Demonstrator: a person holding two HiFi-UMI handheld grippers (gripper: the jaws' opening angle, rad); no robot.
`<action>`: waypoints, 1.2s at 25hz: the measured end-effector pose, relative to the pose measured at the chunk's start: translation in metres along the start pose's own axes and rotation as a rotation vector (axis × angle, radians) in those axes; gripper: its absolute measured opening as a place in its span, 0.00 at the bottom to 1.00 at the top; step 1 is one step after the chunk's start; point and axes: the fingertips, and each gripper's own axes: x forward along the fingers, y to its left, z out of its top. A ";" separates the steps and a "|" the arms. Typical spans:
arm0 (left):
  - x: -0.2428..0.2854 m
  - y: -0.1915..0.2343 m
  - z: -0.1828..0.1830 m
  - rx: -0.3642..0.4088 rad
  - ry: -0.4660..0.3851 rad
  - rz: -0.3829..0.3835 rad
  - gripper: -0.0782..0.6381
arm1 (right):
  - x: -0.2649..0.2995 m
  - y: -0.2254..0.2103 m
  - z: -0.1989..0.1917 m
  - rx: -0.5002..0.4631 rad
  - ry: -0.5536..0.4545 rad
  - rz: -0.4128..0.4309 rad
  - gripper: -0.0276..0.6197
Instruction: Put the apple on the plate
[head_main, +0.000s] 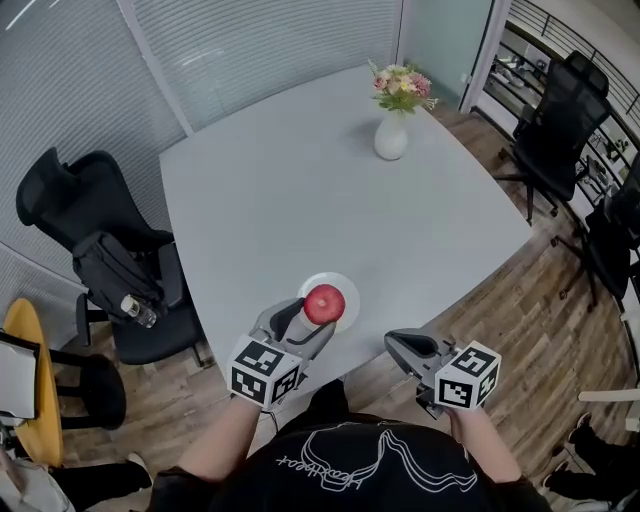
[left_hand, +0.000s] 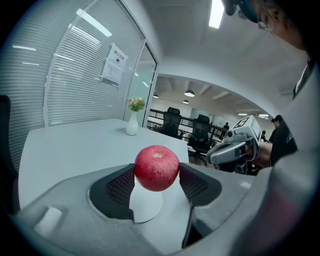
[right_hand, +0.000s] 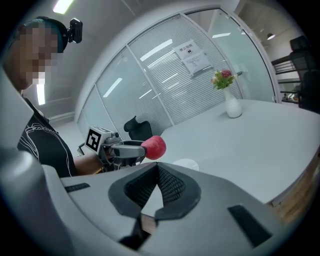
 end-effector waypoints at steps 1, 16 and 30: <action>0.005 0.005 -0.004 -0.001 0.004 0.004 0.51 | 0.001 -0.003 -0.002 0.006 0.003 -0.004 0.06; 0.073 0.039 -0.075 0.092 0.129 0.043 0.51 | 0.003 -0.030 -0.040 0.074 0.074 -0.046 0.06; 0.088 0.049 -0.097 0.107 0.134 0.062 0.51 | -0.002 -0.049 -0.050 0.117 0.097 -0.072 0.06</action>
